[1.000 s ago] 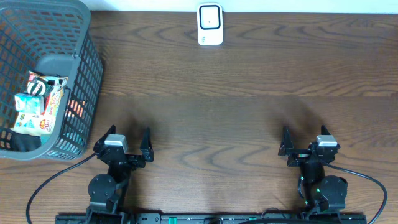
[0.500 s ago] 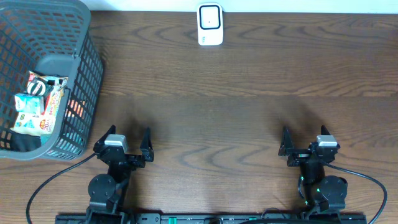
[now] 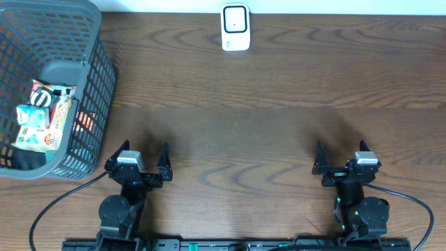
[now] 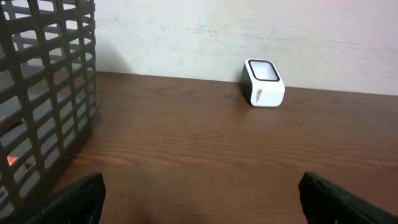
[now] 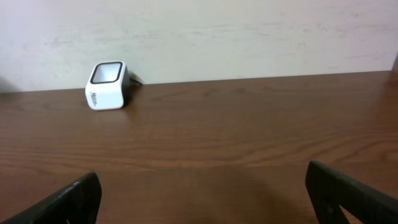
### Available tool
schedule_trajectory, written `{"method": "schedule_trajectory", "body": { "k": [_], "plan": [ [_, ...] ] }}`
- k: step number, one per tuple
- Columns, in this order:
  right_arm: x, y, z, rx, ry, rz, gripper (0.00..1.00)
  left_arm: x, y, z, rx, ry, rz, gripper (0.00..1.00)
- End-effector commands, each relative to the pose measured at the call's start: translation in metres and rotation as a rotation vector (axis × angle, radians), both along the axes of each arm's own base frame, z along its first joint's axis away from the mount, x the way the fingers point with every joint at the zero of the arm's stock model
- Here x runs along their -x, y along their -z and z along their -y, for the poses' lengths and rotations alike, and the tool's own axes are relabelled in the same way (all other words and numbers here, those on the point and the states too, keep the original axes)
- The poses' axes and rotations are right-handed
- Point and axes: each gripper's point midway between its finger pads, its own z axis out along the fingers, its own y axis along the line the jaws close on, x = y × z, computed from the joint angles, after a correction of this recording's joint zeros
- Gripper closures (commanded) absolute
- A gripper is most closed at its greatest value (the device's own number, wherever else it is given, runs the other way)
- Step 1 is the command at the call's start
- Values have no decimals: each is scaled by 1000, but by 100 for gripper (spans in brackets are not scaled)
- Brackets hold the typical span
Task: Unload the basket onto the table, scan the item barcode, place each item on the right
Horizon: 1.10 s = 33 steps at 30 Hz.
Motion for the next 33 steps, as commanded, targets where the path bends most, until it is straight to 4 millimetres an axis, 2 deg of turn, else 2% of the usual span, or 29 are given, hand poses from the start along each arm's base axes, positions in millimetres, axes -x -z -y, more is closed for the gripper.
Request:
{"method": "schedule_trajectory", "body": {
  "k": [1,18,20,23,27,30,33],
  "plan": [
    [0,0,1,12,1,1,1,1,15,-2,-13,-8,-47,2],
    [0,0,1,12,1,1,1,1,13,-1,-5,-5,-39,2],
    [0,0,1,12,1,1,1,3,9,13,95,68,-41,2],
    [0,0,1,12,1,1,1,16,8,52,329,277,-121,2],
    [0,0,1,12,1,1,1,19,5,57,447,297,-154,2],
    [0,0,1,12,1,1,1,18,-16,59,494,327,-87,2],
    [0,0,1,12,1,1,1,23,-60,62,482,391,95,2]
  ]
}}
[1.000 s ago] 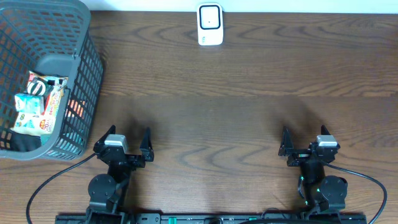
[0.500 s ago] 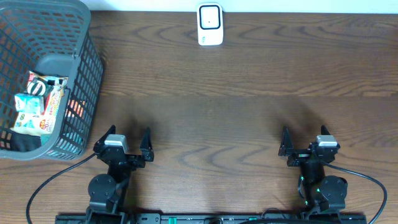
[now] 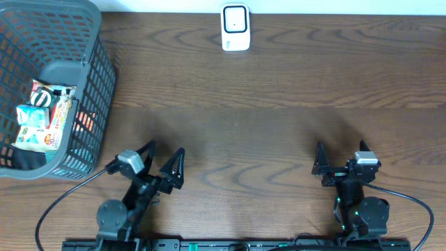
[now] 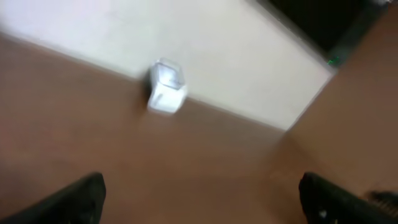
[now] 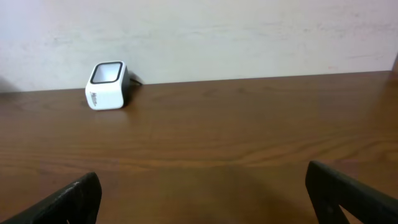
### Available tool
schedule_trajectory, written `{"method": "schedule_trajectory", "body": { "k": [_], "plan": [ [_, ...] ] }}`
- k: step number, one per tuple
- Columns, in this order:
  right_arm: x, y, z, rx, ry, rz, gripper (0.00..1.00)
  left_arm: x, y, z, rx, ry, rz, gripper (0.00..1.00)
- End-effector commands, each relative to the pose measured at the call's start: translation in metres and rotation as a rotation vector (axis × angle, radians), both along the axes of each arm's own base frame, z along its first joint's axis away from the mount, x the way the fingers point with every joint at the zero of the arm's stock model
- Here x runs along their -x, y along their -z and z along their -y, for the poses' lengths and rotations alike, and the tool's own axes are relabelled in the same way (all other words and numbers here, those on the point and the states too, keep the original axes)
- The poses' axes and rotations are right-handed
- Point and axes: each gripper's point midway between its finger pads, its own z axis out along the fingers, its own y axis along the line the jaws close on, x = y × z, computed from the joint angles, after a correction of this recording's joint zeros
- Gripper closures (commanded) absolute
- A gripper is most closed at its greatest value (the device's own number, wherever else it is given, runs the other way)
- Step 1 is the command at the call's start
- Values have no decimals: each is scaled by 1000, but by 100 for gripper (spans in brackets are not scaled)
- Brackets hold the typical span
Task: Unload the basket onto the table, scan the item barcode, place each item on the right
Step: 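Move the left gripper up and over into the grey basket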
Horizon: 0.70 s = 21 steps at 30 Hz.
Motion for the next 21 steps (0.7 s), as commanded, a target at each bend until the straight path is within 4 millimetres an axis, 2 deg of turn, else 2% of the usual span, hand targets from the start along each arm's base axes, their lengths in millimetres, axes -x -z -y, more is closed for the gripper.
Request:
{"method": "schedule_trajectory", "body": {
  "k": [1,5,7,11,13,15,19,21],
  "plan": [
    [0,0,1,12,1,1,1,13,-46,8,52,66,184,2],
    [0,0,1,12,1,1,1,27,-107,-9,78,-25,412,2],
    [0,0,1,12,1,1,1,31,-131,-17,88,-75,454,3],
    [0,0,1,12,1,1,1,38,-183,-18,12,-100,520,2],
    [0,0,1,12,1,1,1,33,-206,-15,-65,-101,497,3],
    [0,0,1,12,1,1,1,19,-225,-11,-194,-107,423,3],
    [0,0,1,12,1,1,1,-16,-238,-16,-432,-114,129,3],
    [0,0,1,12,1,1,1,-24,-246,-11,-501,-56,-8,2]
  ]
}}
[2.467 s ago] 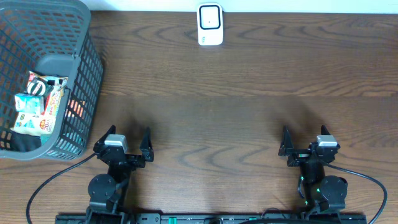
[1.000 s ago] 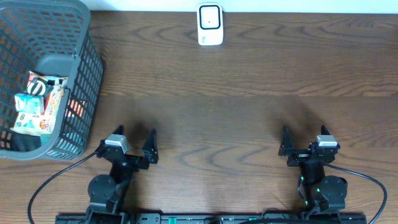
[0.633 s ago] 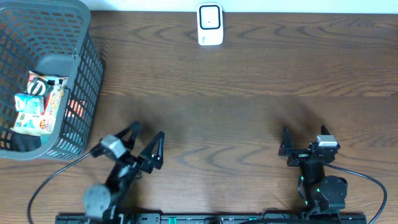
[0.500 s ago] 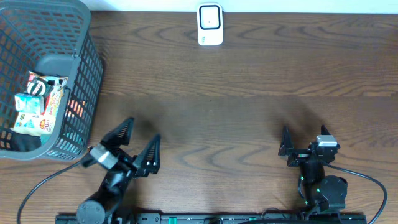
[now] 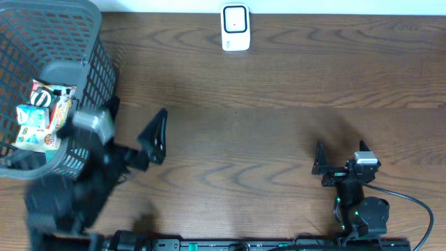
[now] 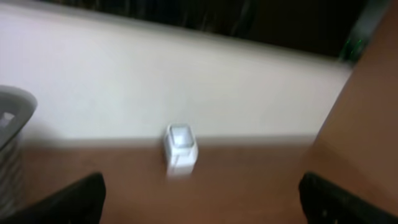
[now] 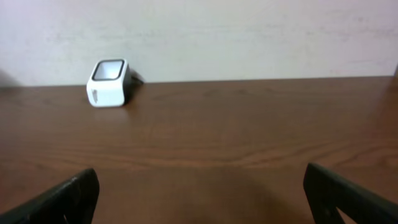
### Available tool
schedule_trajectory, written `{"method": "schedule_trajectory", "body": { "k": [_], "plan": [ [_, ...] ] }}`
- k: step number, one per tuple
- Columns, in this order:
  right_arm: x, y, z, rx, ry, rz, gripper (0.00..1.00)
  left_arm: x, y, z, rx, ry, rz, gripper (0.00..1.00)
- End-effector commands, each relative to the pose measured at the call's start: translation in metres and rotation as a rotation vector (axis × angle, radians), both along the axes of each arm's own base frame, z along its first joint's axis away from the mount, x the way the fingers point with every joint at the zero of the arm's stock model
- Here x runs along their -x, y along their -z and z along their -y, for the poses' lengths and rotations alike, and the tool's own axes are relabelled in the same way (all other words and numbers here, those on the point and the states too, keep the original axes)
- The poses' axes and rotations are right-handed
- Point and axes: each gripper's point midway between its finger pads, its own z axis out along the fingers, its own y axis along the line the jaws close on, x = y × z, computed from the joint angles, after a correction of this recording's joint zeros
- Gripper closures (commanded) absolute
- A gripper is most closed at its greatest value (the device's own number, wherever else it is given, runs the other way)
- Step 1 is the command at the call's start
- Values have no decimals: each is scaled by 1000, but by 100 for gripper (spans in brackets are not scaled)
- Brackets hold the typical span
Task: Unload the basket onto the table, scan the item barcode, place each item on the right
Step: 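Move the left gripper up and over into the grey basket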
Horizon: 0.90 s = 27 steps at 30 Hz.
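Several snack packets (image 5: 45, 115) lie inside the grey mesh basket (image 5: 104, 73) at the far left. The white barcode scanner (image 5: 235, 28) stands at the table's back edge, also seen as the scanner (image 6: 180, 149) and the scanner (image 7: 107, 82) in the wrist views. My left gripper (image 5: 134, 122) is blurred and raised beside the basket's right wall, open and empty; in its own view the left gripper (image 6: 202, 208) holds nothing. My right gripper (image 5: 339, 157) rests open and empty at the front right, likewise the right gripper (image 7: 202, 199).
The dark wooden table (image 5: 279, 104) runs from the scanner to the arm bases. A pale wall (image 7: 249, 31) stands behind the table. The basket rim (image 6: 9, 106) shows at the left edge of the left wrist view.
My left arm has risen and moved left, from low at the front to beside the basket. Its camera now faces the scanner and the basket rim. The right arm has not moved.
Both grippers first rested open at the front edge, facing the scanner. Then the left gripper was swung and tilted, its view blurred. Now it stands raised next to the basket, open, while the right gripper keeps its place.
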Motion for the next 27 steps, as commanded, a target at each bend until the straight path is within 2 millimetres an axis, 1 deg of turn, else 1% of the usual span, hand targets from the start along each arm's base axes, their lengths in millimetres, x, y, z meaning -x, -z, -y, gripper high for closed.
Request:
{"method": "schedule_trajectory", "body": {
  "k": [1,2,4,8,10,11,14,16,17,18,20,22,24,27],
  "plan": [
    [0,0,1,11,4,1,1,-15,-34,0,-174,15,-71,3],
    [0,0,1,12,4,1,1,-19,-37,0,-179,19,-115,2],
    [0,1,1,12,4,0,1,-24,-34,1,-192,23,-210,3],
    [0,0,1,11,4,1,1,-41,-46,2,-221,25,-198,3],
    [0,0,1,11,4,1,1,-51,-57,-12,-233,-64,-189,3],
    [0,0,1,12,4,1,1,-56,-62,-24,-232,-140,-197,2],
    [0,0,1,11,4,1,1,-70,-74,-72,-233,-388,-250,2],
    [0,0,1,12,4,1,1,-78,-76,-102,-219,-517,-301,3],
    [0,0,1,11,4,1,1,-83,-76,-121,-184,-594,-329,3],
    [0,0,1,11,4,1,1,-87,-74,-148,-110,-709,-360,2],
    [0,0,1,11,4,1,1,-91,-65,-191,33,-871,-399,2],
    [0,0,1,12,4,1,1,-93,-53,-223,127,-979,-426,3],
    [0,0,1,11,4,1,1,-94,-41,-248,174,-1054,-459,2],
    [0,0,1,11,4,1,1,-91,-21,-264,187,-1105,-524,3]
  ]
}}
